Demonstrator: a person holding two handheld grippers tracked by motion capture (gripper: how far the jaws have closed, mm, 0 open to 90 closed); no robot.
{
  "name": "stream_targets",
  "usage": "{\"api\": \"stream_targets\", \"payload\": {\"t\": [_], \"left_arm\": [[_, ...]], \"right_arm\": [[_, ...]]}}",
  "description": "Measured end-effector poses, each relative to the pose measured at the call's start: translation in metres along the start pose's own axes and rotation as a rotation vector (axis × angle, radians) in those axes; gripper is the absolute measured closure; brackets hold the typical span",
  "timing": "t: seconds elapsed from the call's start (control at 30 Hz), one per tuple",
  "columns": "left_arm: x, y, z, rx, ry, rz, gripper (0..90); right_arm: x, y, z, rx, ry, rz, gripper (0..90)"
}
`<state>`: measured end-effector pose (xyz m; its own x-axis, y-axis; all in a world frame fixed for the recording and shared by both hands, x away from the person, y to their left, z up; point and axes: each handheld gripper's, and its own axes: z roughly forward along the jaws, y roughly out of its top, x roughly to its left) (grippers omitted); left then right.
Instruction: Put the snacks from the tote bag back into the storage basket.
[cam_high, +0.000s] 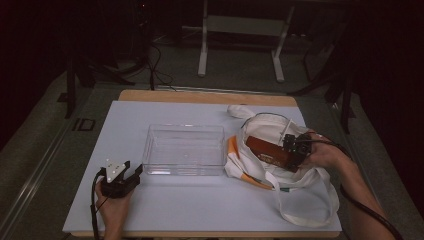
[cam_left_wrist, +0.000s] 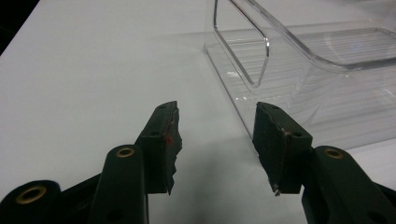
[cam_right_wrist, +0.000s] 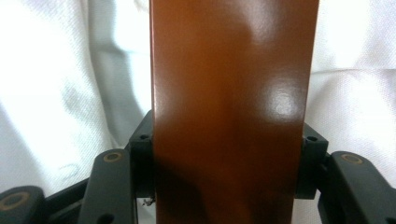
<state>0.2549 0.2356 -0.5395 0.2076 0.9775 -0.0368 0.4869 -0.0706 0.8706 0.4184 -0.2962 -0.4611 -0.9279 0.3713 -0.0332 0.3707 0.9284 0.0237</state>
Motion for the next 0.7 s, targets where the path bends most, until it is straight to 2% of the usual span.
{"api": "stream_targets", "payload": {"t": [0.3, 0.7], "left_arm": [[0.0, 0.0, 0.0, -0.001, 0.0, -0.001, 51.4], [0.0, 0.0, 0.0, 0.0, 0.001, 0.0, 51.3]], "right_arm": [[0.002, -0.003, -0.003, -0.01, -0.001, -0.011, 42.7], [0.0, -0.011, -0.014, -0.058, -0.003, 0.01, 42.8]]}}
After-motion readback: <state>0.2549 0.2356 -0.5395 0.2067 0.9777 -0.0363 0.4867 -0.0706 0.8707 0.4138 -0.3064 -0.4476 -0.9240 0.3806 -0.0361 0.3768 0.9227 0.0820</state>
